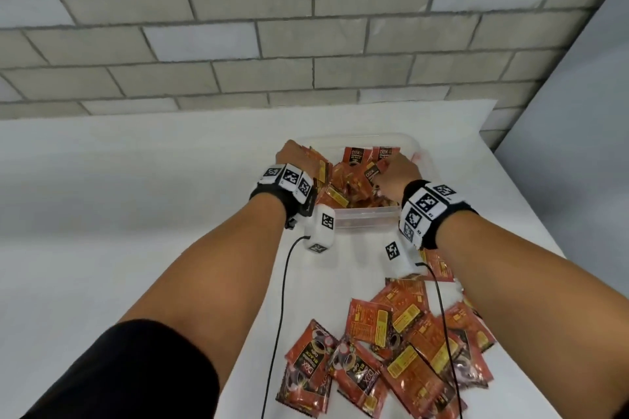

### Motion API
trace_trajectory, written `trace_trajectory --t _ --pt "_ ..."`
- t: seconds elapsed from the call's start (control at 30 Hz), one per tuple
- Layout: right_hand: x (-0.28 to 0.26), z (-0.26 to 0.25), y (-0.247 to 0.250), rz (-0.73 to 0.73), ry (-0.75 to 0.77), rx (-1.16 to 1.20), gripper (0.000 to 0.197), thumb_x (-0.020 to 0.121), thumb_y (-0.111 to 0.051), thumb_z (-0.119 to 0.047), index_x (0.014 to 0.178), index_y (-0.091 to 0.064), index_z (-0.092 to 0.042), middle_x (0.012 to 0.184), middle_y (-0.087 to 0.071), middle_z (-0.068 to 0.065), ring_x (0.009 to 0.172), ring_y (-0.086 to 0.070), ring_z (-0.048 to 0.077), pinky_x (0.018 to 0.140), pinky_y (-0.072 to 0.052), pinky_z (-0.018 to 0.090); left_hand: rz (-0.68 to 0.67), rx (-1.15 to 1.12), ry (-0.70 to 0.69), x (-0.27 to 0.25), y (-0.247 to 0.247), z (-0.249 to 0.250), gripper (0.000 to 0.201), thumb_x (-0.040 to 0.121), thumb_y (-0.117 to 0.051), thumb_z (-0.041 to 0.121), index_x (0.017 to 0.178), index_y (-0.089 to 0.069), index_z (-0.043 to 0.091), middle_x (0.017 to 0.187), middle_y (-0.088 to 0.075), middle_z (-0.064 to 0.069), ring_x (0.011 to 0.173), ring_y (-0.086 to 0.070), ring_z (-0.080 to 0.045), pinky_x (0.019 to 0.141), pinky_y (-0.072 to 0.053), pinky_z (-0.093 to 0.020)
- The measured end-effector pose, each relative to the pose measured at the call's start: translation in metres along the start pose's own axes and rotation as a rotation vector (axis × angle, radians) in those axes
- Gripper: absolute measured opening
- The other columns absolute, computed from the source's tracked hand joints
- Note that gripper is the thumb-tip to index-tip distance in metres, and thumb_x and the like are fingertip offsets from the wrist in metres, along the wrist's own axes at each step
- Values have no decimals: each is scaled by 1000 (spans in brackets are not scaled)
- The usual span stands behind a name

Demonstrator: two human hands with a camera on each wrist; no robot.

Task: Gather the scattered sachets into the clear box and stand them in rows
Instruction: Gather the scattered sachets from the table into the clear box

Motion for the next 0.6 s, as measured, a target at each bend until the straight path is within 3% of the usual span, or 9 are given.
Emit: trace_trajectory --t 0.07,0.1,0.17,0.23,0.3,0.37,0.43,0.53,0.6 --pt "5 -2 -7 -50 -6 -71 39 93 -54 -12 130 -45 0 108 -63 13 94 -62 26 67 -51 30 -22 35 -12 12 -12 5 25 87 -66 12 69 -48 14 111 -68 -8 101 -65 -21 52 -38 -23" --pt "7 -3 -10 -83 -5 -107 35 94 -54 -12 126 -48 0 104 -63 11 91 -62 25 62 -48 27 -29 45 -18 16 -16 9 24 88 -64 11 70 -47 13 113 -67 -10 102 -65 -23 55 -41 -24" --pt "9 -3 -16 -111 1 -172 27 94 -54 -14 117 -52 1 105 -65 12 86 -60 24 53 -43 23 -49 105 -17 18 -22 13 13 89 -62 11 99 -56 5 120 -62 -14 106 -63 -25 69 -47 -27" --pt "11 -5 -19 -102 21 -221 11 94 -54 -15 93 -54 -4 97 -62 11 81 -56 23 48 -37 22 -99 154 -27 23 -31 15 42 88 -66 19 122 -51 0 123 -60 -15 108 -61 -27 80 -50 -31" --pt "13 -4 -19 -86 25 -233 15 94 -53 -17 82 -53 -7 90 -60 9 78 -56 23 48 -38 22 -129 201 -19 28 -35 11 58 86 -69 34 126 -50 -3 123 -60 -16 108 -61 -28 82 -51 -32" --pt "11 -2 -20 -86 30 -198 19 93 -53 -19 102 -58 -3 89 -63 9 82 -61 24 58 -47 25 -128 232 -30 27 -36 5 65 88 -65 42 131 -45 -4 126 -58 -16 111 -60 -28 82 -49 -32" --pt "9 2 -17 -72 18 -169 36 91 -55 -20 121 -54 -1 104 -66 12 94 -63 26 70 -50 29 -117 208 -36 25 -35 4 64 91 -59 42 133 -43 -3 128 -57 -17 111 -59 -31 82 -49 -35" --pt "6 3 -14 -65 52 -163 45 92 -52 -23 134 -47 -5 127 -57 11 109 -59 26 78 -45 27 -114 163 -26 16 -30 2 58 88 -59 42 127 -48 1 122 -61 -16 103 -62 -32 80 -51 -37" --pt "4 3 -15 -75 91 -176 47 92 -53 -23 135 -45 -8 128 -57 10 107 -58 26 78 -46 27 -127 122 -14 12 -27 -1 57 86 -60 42 124 -50 0 117 -62 -14 100 -62 -31 77 -51 -36"
Point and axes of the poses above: each hand's wrist, its own x-axis towards the middle knuckle, its own y-axis out of the back of the hand, z = x × y, the point moved 5 cm from there along x, towards the middle knuckle
